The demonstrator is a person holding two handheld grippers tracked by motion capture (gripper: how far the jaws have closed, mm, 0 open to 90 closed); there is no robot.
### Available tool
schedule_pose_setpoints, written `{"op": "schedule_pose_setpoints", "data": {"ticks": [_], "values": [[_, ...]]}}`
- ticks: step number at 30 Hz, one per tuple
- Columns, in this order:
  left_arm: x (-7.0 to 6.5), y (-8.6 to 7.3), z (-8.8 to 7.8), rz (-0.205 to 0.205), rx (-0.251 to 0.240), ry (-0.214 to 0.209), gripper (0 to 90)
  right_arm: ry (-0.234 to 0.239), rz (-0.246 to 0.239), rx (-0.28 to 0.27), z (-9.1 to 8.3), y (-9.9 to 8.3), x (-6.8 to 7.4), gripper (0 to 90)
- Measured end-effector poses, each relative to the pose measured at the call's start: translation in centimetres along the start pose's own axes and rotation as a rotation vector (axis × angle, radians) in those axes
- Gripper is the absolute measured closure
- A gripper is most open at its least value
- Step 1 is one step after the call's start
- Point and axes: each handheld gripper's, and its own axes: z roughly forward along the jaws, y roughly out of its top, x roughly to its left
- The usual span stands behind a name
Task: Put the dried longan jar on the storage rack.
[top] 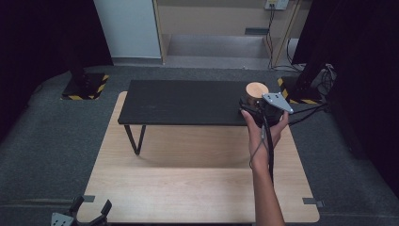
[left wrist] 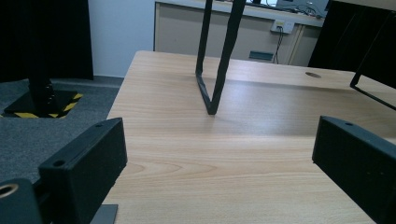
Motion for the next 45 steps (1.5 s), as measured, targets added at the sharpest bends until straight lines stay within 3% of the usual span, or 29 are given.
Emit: {"op": "schedule_pose_setpoints", "data": {"ticks": [30, 38, 45], "values": [[-0.3, 0.2, -0.6, 0.007, -0.012, 0.000, 1.7, 0.028, -0.010, -0.019, -3.2, -0.7, 0.0, 1.2], [-0.4, 0.2, -0.5, 0.007, -0.010, -0.007, 1.7, 0.042, -0.004, -0.043, -5.3, -2.1, 0.4, 1.2], [-0.3, 0.3, 0.0, 0.015, -0.006, -0.011, 1.7, 0.047, 0.015, -0.066, -8.4, -4.9, 0.7, 1.4]]}}
